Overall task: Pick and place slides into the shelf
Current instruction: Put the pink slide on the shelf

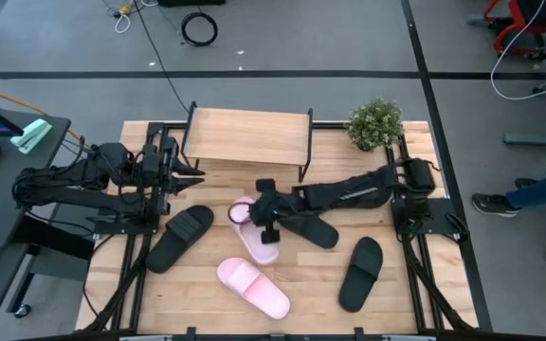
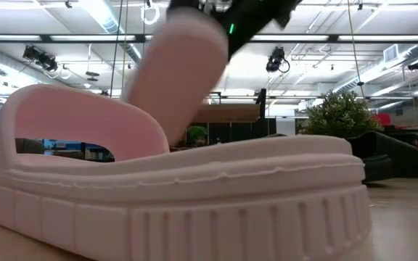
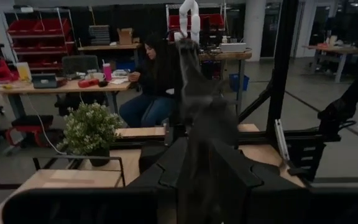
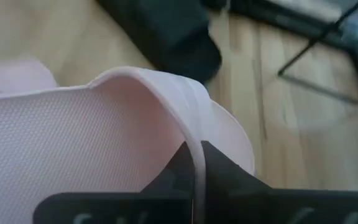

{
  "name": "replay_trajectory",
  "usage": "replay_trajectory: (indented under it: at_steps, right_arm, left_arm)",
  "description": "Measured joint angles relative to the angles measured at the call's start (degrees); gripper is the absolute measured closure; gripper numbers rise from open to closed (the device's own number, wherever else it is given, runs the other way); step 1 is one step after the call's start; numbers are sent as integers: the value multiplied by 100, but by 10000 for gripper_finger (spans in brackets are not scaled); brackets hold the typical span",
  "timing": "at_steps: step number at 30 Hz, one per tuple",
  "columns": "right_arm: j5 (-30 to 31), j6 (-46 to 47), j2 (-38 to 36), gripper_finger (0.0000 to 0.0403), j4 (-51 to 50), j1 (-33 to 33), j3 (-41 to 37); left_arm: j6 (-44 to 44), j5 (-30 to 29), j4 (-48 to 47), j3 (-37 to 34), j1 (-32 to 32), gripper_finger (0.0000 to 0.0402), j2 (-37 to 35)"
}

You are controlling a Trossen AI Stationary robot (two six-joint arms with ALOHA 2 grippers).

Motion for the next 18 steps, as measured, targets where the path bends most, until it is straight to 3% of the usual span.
replay_trajectory:
  at_steps: [8, 14, 18]
  right_arm:
    - [449, 66, -919, 393, -69, 484, 4]
    - [529, 54, -1141, 390, -344, 625, 4]
    - [912, 54, -1171, 393, -448, 609, 4]
  left_arm:
    - [-438, 0, -107, 0, -4, 340, 0]
    - [-1123, 0, -903, 2, -4, 352, 140]
    - [-1210, 0, -1273, 0, -11, 357, 376]
